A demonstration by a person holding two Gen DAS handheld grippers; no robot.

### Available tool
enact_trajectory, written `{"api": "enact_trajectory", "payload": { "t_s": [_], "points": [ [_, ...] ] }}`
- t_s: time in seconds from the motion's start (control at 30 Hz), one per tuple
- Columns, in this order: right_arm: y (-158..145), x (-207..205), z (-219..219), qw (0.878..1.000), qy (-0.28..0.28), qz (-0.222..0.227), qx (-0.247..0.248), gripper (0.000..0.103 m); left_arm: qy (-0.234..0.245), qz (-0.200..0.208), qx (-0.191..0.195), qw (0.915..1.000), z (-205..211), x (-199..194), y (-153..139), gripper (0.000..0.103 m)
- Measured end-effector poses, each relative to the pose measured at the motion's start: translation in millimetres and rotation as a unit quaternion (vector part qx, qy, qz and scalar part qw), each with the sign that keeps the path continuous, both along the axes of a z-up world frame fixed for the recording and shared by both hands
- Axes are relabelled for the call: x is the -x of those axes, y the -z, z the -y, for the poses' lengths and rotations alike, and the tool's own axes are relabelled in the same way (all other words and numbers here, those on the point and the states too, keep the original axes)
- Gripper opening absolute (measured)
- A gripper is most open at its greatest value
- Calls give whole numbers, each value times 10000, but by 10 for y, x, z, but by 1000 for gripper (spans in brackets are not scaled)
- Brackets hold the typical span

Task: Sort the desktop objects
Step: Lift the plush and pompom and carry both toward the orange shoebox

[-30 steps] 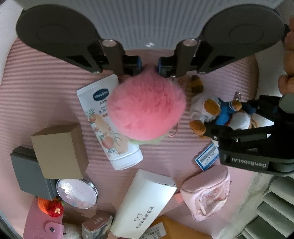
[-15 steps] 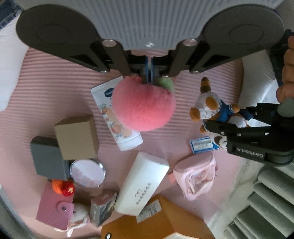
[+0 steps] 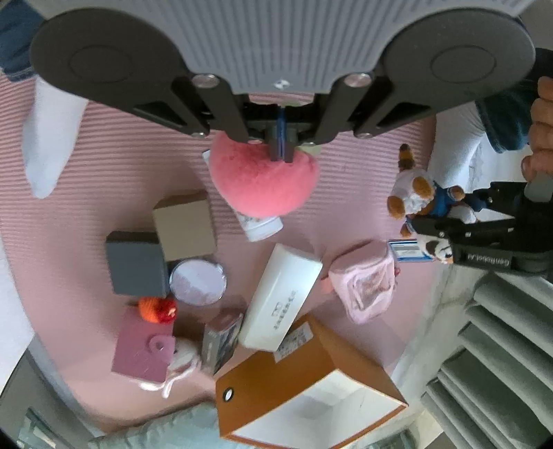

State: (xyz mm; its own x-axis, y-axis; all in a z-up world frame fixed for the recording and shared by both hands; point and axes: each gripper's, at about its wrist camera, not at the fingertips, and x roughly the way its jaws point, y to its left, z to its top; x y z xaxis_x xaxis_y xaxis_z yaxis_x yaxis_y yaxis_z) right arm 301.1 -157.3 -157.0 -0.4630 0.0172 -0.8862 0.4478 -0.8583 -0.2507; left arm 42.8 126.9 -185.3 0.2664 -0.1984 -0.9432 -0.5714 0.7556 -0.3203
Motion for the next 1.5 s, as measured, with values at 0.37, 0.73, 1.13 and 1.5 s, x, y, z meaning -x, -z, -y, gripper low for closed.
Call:
{"api": "enact_trajectory", "payload": {
  "t_s": [0.37,0.73,1.13,1.5],
  "points": [
    [-656,168,244,9994,-36,-311,-114,0,422,402,-221,9981,-204,-513,-738,55],
    [-91,500,-26,9957,442,422,-702,73,1106,897,-396,9890,-506,-1044,-1752,55],
    [1009,576,-392,9816,962,1144,-1189,70,1503,1002,-218,9833,-485,-1233,-1852,56],
    [1047,621,-465,9765,1114,1577,-953,48,1567,984,-171,9826,-444,-1224,-1802,56]
  ]
}}
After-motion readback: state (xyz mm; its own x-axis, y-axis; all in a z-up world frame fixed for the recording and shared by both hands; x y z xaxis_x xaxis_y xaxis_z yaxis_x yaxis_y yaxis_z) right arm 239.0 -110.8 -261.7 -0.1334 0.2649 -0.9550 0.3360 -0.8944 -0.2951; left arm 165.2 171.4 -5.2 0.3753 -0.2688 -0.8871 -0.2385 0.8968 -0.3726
